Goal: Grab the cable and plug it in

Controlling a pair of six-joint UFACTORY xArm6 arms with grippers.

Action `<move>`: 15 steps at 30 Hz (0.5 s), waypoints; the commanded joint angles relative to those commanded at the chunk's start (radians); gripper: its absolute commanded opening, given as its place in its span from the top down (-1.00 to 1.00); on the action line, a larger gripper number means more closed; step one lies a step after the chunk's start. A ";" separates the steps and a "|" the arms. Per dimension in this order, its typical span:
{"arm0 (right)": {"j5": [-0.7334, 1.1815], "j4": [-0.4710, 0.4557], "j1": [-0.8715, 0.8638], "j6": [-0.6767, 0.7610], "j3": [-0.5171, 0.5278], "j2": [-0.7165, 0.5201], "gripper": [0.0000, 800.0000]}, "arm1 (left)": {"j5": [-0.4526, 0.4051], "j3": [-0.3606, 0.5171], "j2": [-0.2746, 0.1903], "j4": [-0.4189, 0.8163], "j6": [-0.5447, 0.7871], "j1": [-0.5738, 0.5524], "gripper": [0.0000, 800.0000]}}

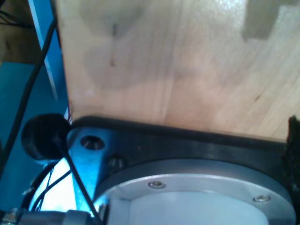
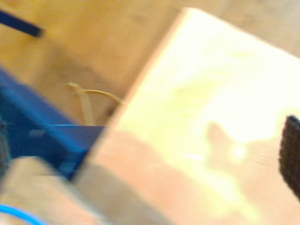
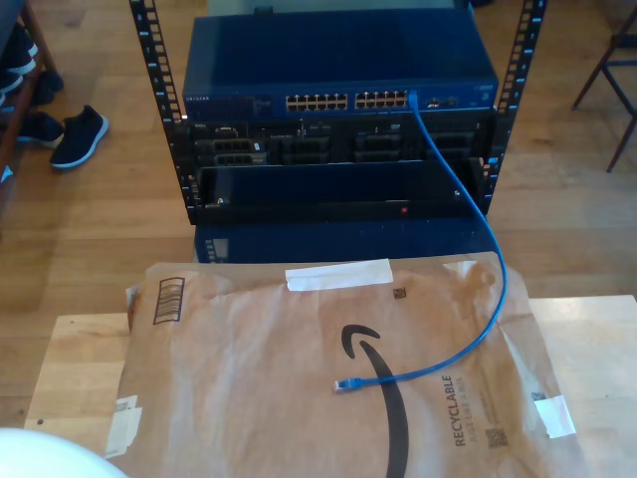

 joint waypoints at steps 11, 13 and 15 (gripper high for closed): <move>0.322 -0.002 -0.405 -0.381 0.137 -0.187 -0.98 | 0.000 0.000 0.000 0.000 0.000 0.000 -1.00; 0.342 -0.005 -0.474 -0.427 0.155 -0.192 -0.98 | 0.000 -0.002 0.000 0.000 -0.002 0.000 -1.00; 0.344 -0.005 -0.531 -0.494 0.175 -0.199 -0.98 | 0.000 -0.002 0.000 0.000 -0.002 0.000 -1.00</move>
